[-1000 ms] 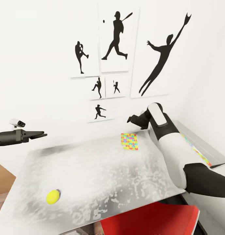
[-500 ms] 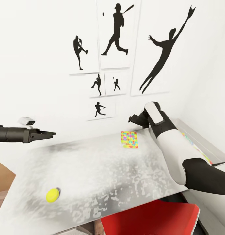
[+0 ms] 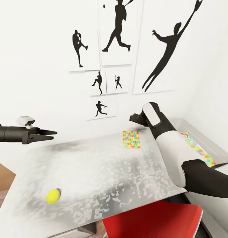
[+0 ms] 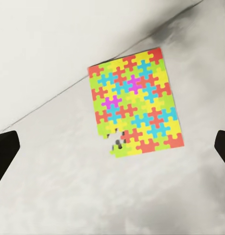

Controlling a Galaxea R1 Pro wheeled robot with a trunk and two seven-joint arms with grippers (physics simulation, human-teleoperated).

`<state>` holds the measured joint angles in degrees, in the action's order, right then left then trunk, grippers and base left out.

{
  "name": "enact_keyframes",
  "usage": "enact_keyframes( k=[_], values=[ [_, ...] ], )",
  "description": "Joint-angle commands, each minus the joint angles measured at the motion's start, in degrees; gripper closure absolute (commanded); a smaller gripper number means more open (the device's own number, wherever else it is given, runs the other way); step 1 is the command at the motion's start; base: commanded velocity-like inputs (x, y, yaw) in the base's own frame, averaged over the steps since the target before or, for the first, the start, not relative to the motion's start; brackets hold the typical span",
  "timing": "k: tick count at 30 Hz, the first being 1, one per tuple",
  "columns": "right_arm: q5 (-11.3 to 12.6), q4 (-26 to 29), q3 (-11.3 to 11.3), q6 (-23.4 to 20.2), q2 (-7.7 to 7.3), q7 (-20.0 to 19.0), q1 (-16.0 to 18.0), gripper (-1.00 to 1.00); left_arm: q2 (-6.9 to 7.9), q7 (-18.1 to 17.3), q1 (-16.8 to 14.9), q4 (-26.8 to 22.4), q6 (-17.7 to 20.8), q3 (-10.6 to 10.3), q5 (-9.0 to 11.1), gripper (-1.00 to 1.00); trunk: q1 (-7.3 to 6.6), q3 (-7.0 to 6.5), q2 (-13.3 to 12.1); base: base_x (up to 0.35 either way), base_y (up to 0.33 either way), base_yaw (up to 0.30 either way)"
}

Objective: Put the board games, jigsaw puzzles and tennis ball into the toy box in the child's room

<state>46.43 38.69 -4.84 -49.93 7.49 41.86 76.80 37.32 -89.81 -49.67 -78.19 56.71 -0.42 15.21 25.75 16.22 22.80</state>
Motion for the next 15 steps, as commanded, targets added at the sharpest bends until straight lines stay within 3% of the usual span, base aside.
enact_keyframes(
  k=[1,15],
  values=[
    [0.24,0.02,-0.18,0.00,0.03,0.56,0.06,-1.00,0.04,-0.19,-0.06,-0.26,0.60,0.00,0.05,-1.00,0.03,0.21,0.12,0.000,0.000,0.000],
    [-1.82,0.06,-0.91,1.51,0.14,0.46,0.18,-1.00,0.09,-0.19,-0.25,-2.37,0.60,0.93,1.00,-1.00,0.03,1.53,0.12,0.000,0.000,0.000]
  ],
)
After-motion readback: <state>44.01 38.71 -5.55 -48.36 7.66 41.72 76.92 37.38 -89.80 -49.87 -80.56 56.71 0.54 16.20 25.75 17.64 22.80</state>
